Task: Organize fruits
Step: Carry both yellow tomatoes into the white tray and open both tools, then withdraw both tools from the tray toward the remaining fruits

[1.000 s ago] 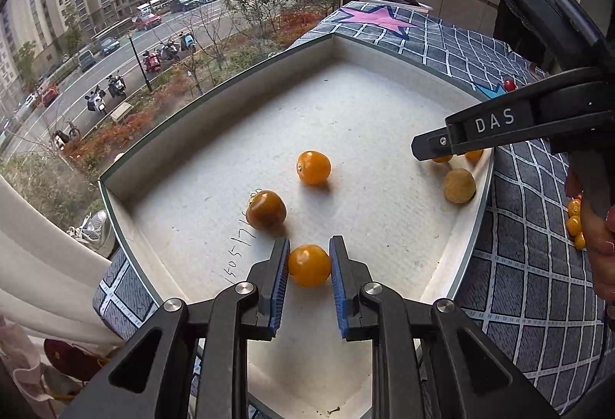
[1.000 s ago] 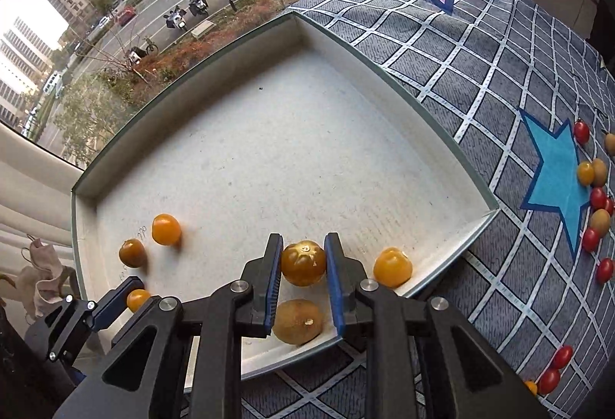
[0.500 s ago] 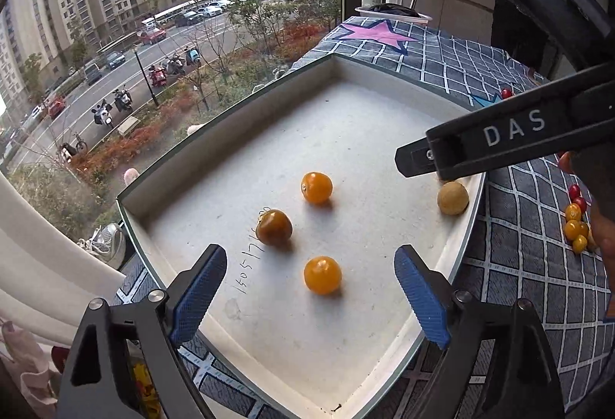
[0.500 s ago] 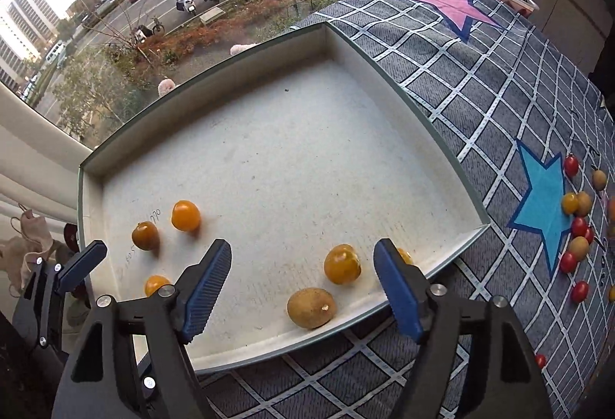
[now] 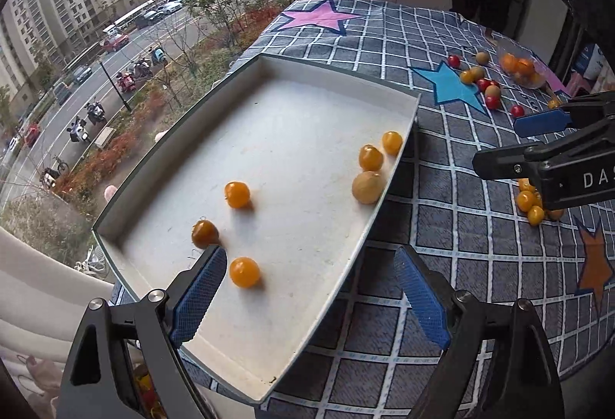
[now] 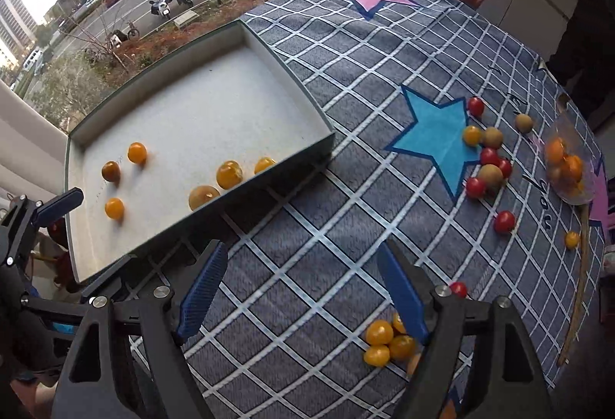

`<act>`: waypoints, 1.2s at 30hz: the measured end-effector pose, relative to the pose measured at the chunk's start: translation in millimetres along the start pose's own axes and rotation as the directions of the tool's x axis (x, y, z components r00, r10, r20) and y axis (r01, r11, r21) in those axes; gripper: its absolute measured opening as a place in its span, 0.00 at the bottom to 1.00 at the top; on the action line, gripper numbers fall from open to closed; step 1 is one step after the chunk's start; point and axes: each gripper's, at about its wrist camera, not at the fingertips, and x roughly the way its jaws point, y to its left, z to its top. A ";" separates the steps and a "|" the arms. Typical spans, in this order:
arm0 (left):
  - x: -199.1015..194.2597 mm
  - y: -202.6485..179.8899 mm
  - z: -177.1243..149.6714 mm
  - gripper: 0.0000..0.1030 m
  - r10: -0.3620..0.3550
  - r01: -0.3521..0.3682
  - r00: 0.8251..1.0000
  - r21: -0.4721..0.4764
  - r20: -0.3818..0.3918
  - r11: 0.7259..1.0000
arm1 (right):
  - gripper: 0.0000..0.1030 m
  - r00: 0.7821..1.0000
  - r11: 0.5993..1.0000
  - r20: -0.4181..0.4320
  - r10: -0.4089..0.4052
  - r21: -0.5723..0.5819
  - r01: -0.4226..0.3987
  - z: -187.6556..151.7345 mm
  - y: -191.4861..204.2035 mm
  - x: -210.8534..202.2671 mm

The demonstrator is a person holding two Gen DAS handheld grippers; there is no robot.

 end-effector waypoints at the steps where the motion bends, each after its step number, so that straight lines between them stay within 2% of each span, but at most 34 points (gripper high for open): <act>1: -1.5 -7.1 1.6 0.87 -0.011 0.011 1.000 0.016 0.000 1.000 | 0.80 1.000 1.000 -0.001 -0.011 0.005 0.011 -6.6 -5.7 -3.1; 7: -1.8 -49.4 10.7 0.87 -0.045 0.046 0.999 0.107 -0.012 0.993 | 0.81 0.998 0.998 -0.007 -0.056 0.036 0.056 -40.0 -39.3 -12.1; 12: 8.7 -78.1 15.2 0.87 -0.076 0.083 0.996 0.148 -0.049 0.986 | 0.81 0.995 0.993 -0.025 -0.092 0.070 0.094 -66.5 -66.3 -12.5; 19: 26.4 -115.5 19.1 0.87 -0.125 0.143 0.986 0.177 -0.110 0.974 | 0.81 0.994 0.978 -0.056 -0.098 0.176 0.107 -104.2 -111.1 -9.5; 23: 34.6 -138.9 20.0 0.87 -0.134 0.157 0.984 0.220 -0.116 0.963 | 0.81 0.994 0.969 -0.062 -0.091 0.224 0.103 -120.4 -128.2 -8.1; 30: 45.7 -160.7 24.5 0.87 -0.141 0.170 0.981 0.248 -0.132 0.954 | 0.80 0.998 0.956 -0.033 -0.046 0.289 0.054 -120.6 -143.7 -4.2; 36: 39.0 -171.4 20.9 0.87 -0.159 0.188 0.979 0.267 -0.127 0.945 | 0.81 1.000 0.972 -0.011 0.003 0.234 -0.001 -112.3 -130.3 -6.4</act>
